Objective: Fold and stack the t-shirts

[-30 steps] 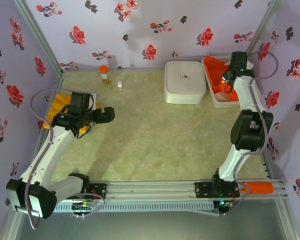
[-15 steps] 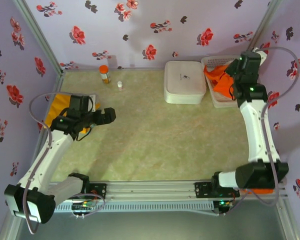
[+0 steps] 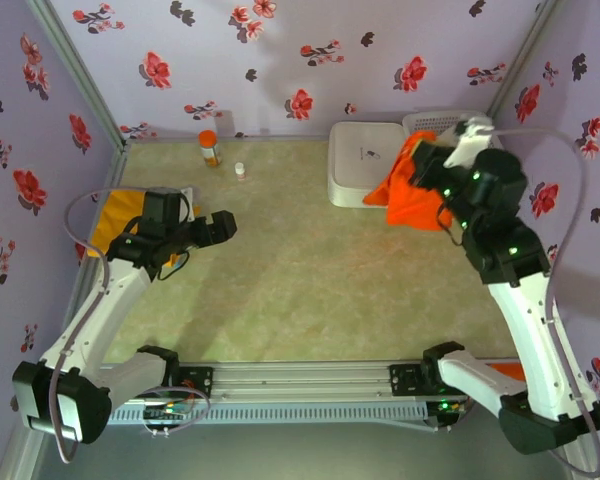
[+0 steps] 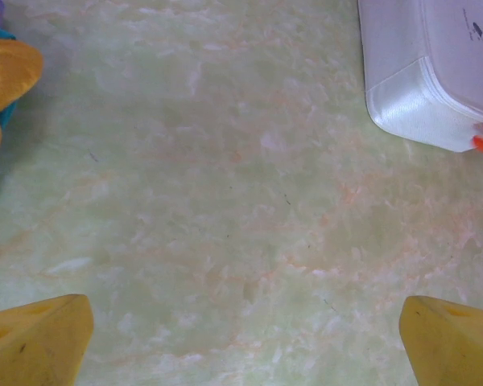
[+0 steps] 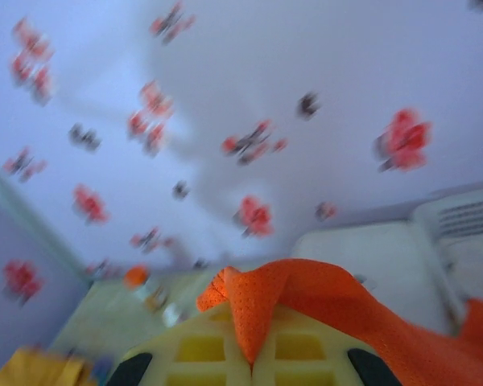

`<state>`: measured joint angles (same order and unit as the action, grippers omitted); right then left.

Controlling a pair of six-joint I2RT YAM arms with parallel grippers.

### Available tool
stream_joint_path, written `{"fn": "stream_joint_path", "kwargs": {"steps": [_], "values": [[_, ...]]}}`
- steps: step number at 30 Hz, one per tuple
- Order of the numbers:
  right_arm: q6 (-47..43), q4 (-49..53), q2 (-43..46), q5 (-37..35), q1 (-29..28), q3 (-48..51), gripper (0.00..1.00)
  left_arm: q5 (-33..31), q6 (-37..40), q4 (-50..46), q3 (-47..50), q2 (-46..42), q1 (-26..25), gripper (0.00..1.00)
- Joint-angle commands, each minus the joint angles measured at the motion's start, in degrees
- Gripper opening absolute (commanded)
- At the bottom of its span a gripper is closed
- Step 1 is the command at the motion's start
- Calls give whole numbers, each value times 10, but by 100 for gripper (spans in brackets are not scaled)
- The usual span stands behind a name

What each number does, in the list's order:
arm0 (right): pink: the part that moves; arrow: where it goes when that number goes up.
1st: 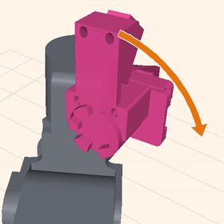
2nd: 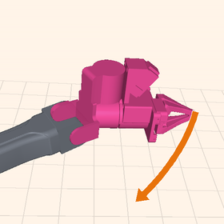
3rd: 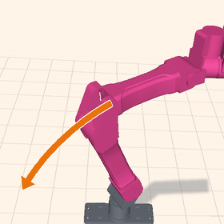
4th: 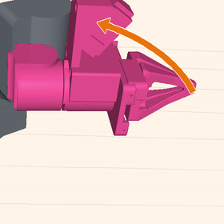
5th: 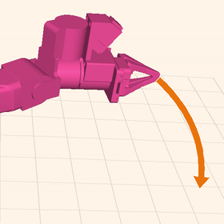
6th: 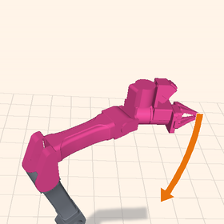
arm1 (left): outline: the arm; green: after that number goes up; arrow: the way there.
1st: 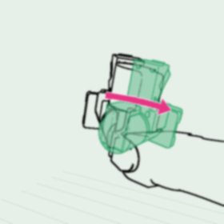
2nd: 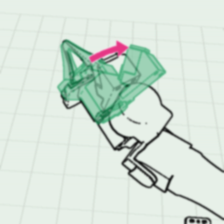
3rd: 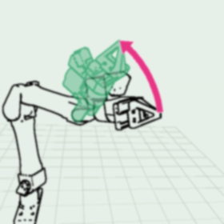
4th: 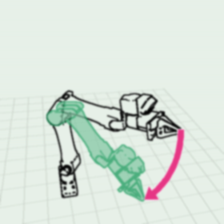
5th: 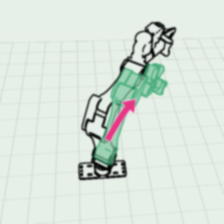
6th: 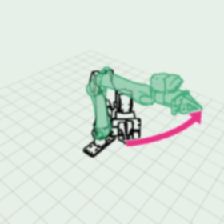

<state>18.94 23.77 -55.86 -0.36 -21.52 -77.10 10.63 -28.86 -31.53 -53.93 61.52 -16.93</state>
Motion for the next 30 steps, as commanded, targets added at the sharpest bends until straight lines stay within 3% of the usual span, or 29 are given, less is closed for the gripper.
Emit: {"fn": "stream_joint_path", "kwargs": {"steps": [1, 7, 11, 16, 19, 22, 24, 25, 30], "values": [[-20, -35, 12, 1, -84, 69, 0, 11, -17, 14, 11, 16, -4, 98], [-7, -111, -39, -104, -290, 157, 0, 11, -16, 4, 29, 23, -4, 97], [-11, -130, -137, -146, -397, 138, 0, 10, -14, -2, 35, 20, -4, 97], [0, -159, -249, -132, -458, 84, 1, 1, -9, -11, 38, 18, -4, 97], [12, -179, -281, -119, -473, 71, 8, -7, -7, -20, 36, 18, -4, 97], [18, -195, -293, -104, -478, 68, 22, -18, -1, -27, 41, 17, -4, 97], [7, -198, -291, -92, -479, 66, 51, -22, 1, -27, 46, 18, -4, 97], [0, -190, -288, -95, -479, 65, 58, -23, 1, -26, 49, 20, -4, 97], [-24, -152, -254, -180, -477, 89, 83, -23, -5, -23, 60, 51, -5, 95]]}}
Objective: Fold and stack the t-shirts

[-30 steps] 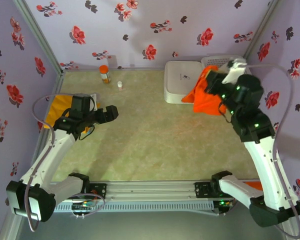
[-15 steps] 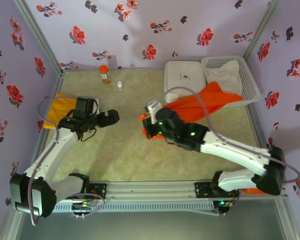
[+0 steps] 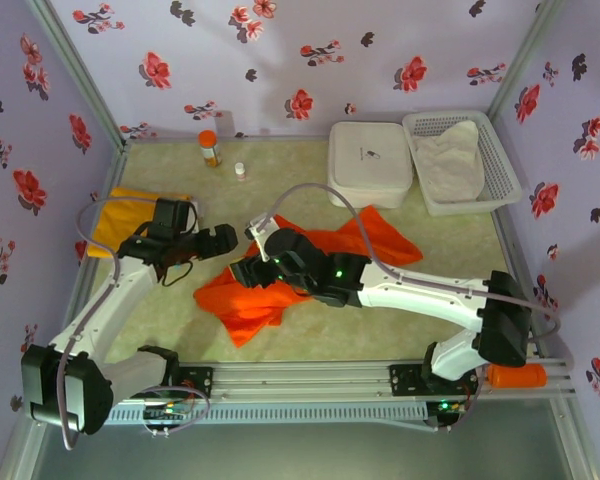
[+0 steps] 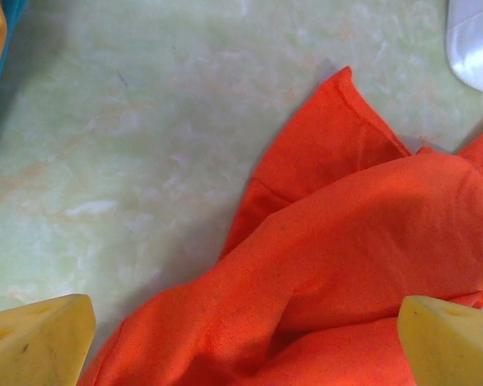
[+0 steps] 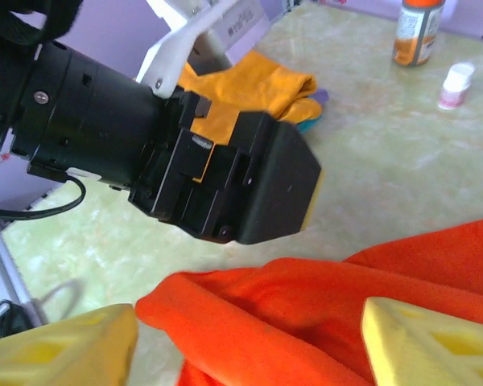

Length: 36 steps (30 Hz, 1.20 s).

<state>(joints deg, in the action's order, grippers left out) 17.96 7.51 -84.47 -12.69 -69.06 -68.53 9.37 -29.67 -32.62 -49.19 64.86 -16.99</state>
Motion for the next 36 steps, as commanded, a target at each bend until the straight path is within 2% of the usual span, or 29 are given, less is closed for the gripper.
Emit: {"fn": "stream_joint_path", "kwargs": {"steps": [1, 2, 5, 7, 9, 14, 23, 32, 35, 36], "values": [[-15, 16, 40, -79, 0, 12, 87, -10, 2, -10, 16, 23, -5, 95], [-11, 24, 47, -96, 5, 19, 90, -10, 1, -4, 20, 30, -7, 95], [17, 54, 64, -118, 29, 40, 91, -13, 1, 17, 26, 55, -9, 93], [45, 75, 76, -131, 51, 54, 91, -12, 7, 36, 20, 77, -11, 89], [72, 94, 91, -135, 73, 72, 91, -21, 25, 53, -2, 111, -21, 79], [145, 145, 117, -89, 146, 105, 86, -94, 106, 32, -109, 230, -97, 69], [223, 179, 193, -74, 211, 188, 82, -102, 126, 64, -260, 424, -133, 64], [234, 214, 290, -70, 248, 235, 81, -104, 117, 89, -331, 527, -147, 63], [241, 210, 309, -68, 255, 250, 80, -102, 108, 104, -332, 542, -149, 59], [244, 212, 312, -71, 257, 251, 80, -101, 107, 109, -332, 546, -150, 55]]}}
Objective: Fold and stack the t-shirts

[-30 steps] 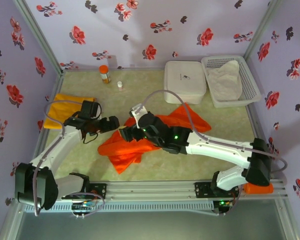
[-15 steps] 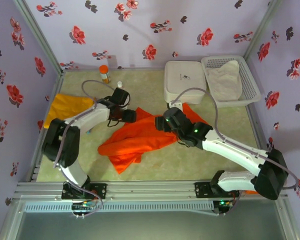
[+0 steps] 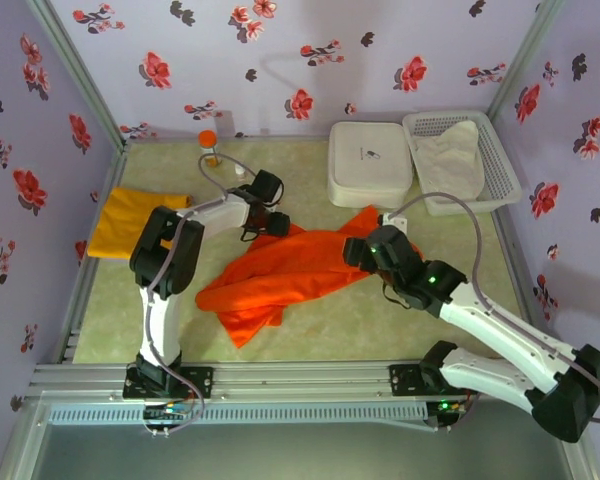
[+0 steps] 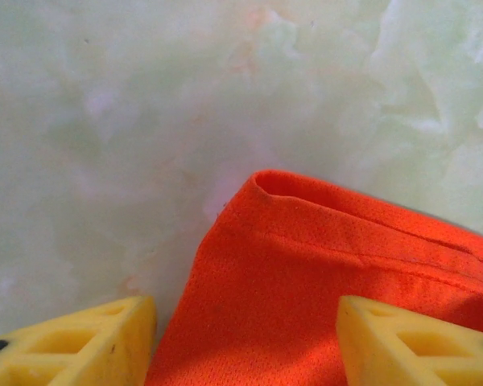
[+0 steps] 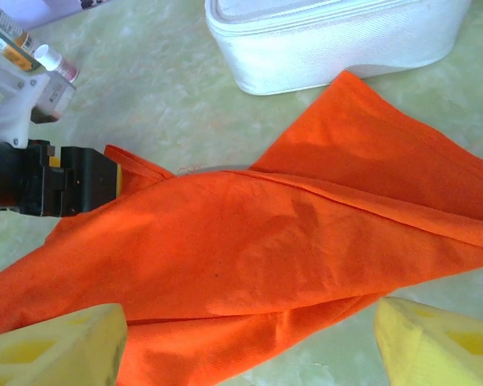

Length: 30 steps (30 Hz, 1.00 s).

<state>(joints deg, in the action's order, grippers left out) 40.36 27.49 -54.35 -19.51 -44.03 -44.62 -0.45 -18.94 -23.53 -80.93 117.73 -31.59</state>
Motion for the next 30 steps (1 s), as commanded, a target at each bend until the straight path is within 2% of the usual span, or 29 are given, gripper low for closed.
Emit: {"fn": "stream_joint_path", "kwargs": {"steps": [1, 3, 5, 8, 11, 18, 24, 30], "values": [[26, 18, 12, -10, 9, 12, 80, -3, -1, 18, -16, 21, -5, 50], [45, 41, 11, -33, 15, 10, 79, -10, -1, 7, -25, 29, -5, 29], [53, 52, 10, -39, 24, 9, 79, -22, 1, -11, -38, 34, -4, 14], [55, 53, 10, -30, 40, 16, 79, -48, 11, -27, -48, 23, -2, 2], [60, 51, 8, -16, 55, 21, 79, -68, 16, -39, -55, -1, 13, 0], [59, 48, 8, -2, 72, 26, 79, -68, 15, -68, -84, -50, 62, 0], [59, 53, 11, 0, 77, 26, 79, -70, 9, -84, -110, -51, 94, 0], [55, 65, 26, -6, 85, 26, 79, -69, 4, -88, -111, -40, 119, 8]]}}
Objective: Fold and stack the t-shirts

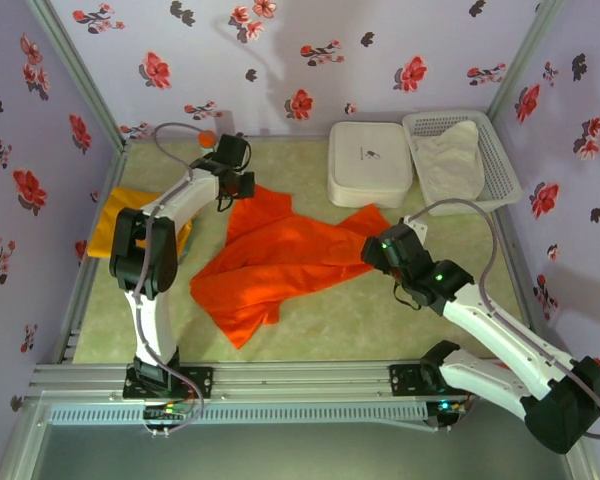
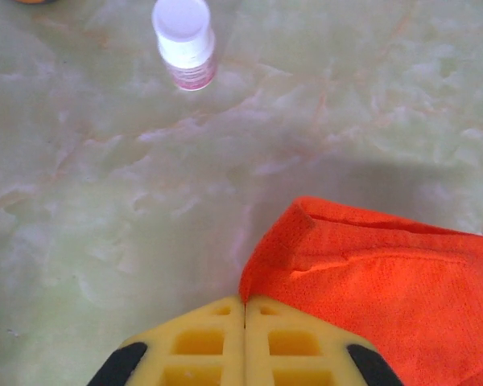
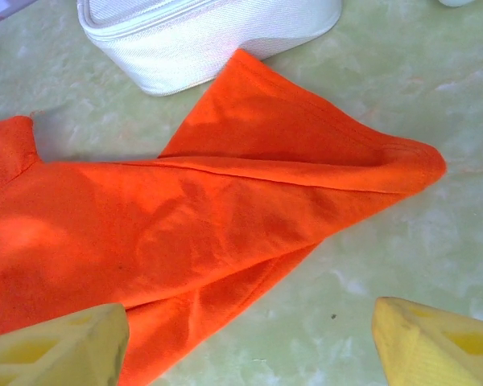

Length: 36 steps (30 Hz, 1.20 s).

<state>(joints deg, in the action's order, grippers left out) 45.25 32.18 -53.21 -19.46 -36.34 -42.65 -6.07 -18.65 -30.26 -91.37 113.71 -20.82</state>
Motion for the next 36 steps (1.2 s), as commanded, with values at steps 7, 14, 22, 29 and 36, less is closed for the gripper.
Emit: {"fn": "stream_joint_path", "kwargs": {"steps": [7, 14, 22, 29, 36], "values": [[4, 22, 7, 8, 55, 19, 79, -7, -6, -32, 10, -14, 16, 44], [5, -49, -47, 95, 166, 56, 79, 16, -23, -24, 116, -94, 4, 59], [-15, -144, -156, 168, 279, 68, 78, 43, -71, 1, 324, -251, -4, 64], [-38, -202, -246, 212, 308, 41, 75, 65, -135, 1, 472, -396, -9, 66], [-38, -278, -313, 274, 310, 28, 54, 52, -156, -27, 520, -492, -8, 69]]}}
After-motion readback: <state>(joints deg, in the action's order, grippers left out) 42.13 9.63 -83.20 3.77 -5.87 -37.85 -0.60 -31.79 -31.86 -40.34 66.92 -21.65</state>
